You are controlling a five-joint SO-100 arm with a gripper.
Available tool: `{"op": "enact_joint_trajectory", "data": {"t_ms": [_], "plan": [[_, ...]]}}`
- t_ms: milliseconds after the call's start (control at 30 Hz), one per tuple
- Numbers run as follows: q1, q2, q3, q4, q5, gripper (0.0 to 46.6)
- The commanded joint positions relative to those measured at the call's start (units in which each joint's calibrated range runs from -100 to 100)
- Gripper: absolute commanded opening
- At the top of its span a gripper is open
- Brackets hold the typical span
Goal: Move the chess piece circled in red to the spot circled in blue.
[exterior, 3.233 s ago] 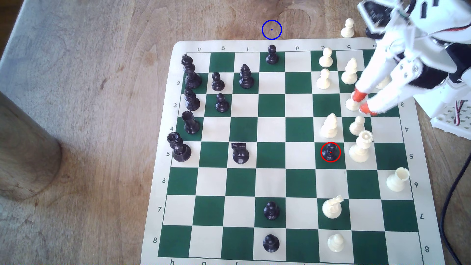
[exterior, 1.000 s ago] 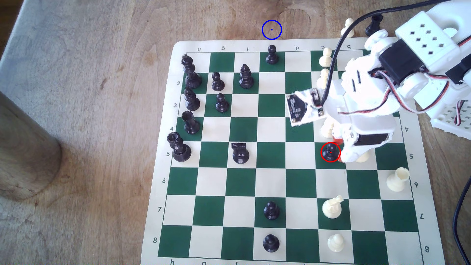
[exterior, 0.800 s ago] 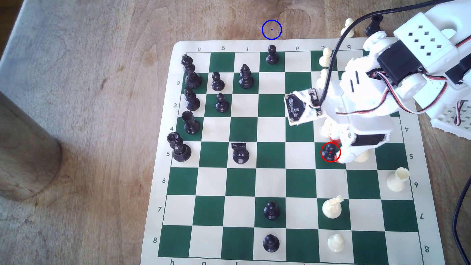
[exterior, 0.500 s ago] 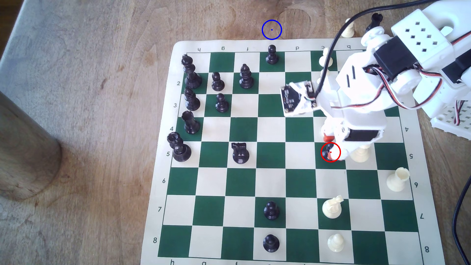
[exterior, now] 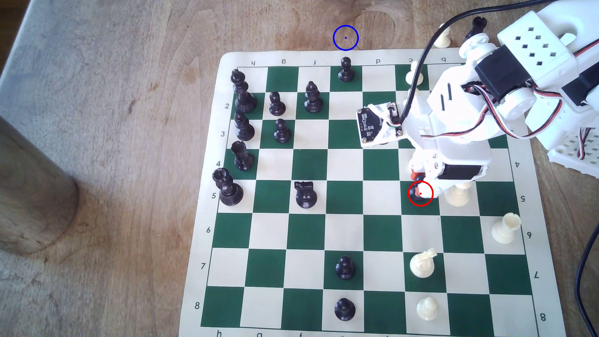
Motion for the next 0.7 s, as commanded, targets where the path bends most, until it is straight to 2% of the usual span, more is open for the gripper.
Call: {"op": "enact_joint_trajectory", "data": {"t_ms": [0, 133, 300, 667], "plan": [[-0.4, -11.7, -0.2, -0.5, -1.5, 0.2], [1.4, -17.5, -1.3, 0.1, -1.8, 0.2], [8.8, -22.0, -7.7, 5.6, -1.4, 0.3], [25.3, -16.1, -25.2, 12.0, 0.3, 0.4]]}}
